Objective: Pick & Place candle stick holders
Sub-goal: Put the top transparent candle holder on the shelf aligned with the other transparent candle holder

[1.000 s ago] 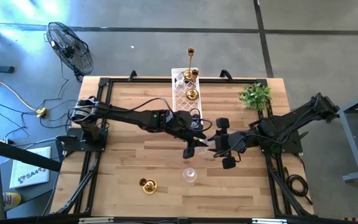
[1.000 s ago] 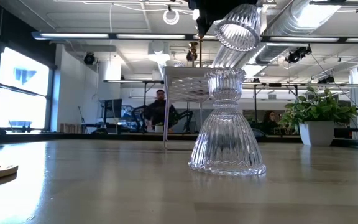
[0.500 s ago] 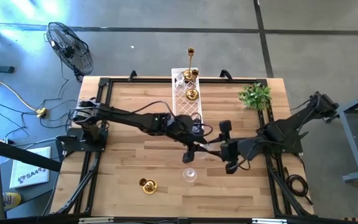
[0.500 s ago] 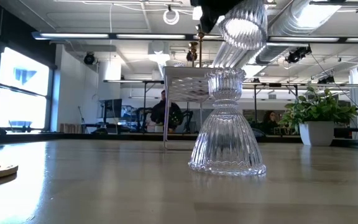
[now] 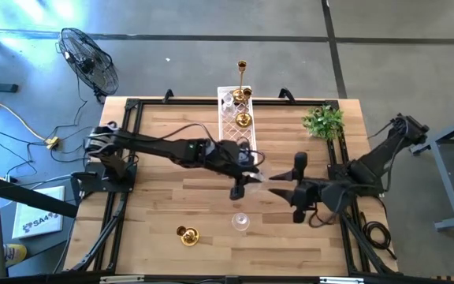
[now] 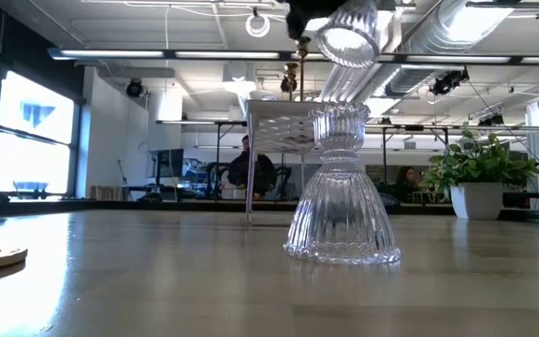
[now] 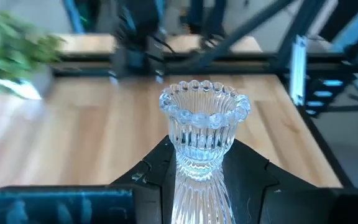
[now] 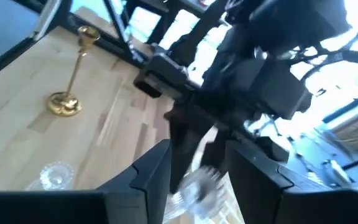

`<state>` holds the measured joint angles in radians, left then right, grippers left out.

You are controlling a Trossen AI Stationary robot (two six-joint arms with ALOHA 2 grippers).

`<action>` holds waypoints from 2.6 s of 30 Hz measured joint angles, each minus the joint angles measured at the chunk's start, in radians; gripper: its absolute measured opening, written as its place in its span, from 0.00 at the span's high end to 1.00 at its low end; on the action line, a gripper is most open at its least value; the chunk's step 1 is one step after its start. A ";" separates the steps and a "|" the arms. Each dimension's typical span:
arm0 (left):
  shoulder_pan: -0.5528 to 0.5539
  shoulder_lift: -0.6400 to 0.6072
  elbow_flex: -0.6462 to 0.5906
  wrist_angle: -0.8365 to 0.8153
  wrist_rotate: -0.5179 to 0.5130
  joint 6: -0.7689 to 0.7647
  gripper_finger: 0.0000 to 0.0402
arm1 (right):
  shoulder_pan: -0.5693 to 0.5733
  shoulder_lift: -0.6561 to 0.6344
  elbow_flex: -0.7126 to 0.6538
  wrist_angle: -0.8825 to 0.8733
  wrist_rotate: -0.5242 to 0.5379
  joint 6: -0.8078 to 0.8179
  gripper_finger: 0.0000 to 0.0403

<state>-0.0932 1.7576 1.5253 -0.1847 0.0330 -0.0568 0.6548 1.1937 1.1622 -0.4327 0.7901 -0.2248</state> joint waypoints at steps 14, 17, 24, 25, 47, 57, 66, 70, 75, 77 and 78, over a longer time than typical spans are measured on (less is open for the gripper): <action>-0.006 -0.251 0.001 -0.180 -0.283 0.097 0.76 | 0.093 -0.003 0.000 -0.004 0.142 0.099 0.63; -0.005 -0.294 0.001 -0.211 -0.360 0.135 0.76 | 0.104 -0.003 0.000 -0.004 0.120 0.133 0.63; 0.041 -0.339 -0.005 -0.252 -0.375 0.138 0.76 | 0.114 -0.003 -0.002 -0.011 0.014 0.157 0.63; 0.053 -0.346 -0.020 -0.223 -0.360 0.137 0.76 | 0.114 -0.003 -0.002 -0.011 -0.005 0.164 0.63; 0.381 -0.469 -0.639 0.607 0.140 0.078 0.76 | 0.114 -0.002 -0.034 -0.012 -0.064 0.202 0.63; 0.425 -0.388 -0.707 0.803 0.184 0.049 0.76 | 0.111 -0.002 -0.034 -0.011 -0.058 0.199 0.63; 0.448 -0.287 -0.707 0.872 0.196 0.026 0.76 | 0.111 -0.002 -0.033 -0.014 -0.064 0.201 0.63; 0.448 -0.264 -0.706 0.871 0.188 0.038 0.76 | 0.111 -0.002 -0.033 -0.019 -0.065 0.201 0.63; 0.464 -0.246 -0.706 0.874 0.196 0.062 0.76 | 0.111 -0.002 -0.033 -0.019 -0.067 0.202 0.63; 0.477 -0.232 -0.706 0.876 0.205 0.053 0.76 | 0.111 -0.002 -0.033 -0.019 -0.068 0.203 0.63; 0.483 -0.227 -0.706 0.874 0.205 0.051 0.76 | 0.111 -0.002 -0.033 -0.019 -0.068 0.206 0.63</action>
<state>0.3894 1.5304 0.8192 0.6892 0.2382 -0.0055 0.7654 1.1915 1.1290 -0.4518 0.7223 -0.0190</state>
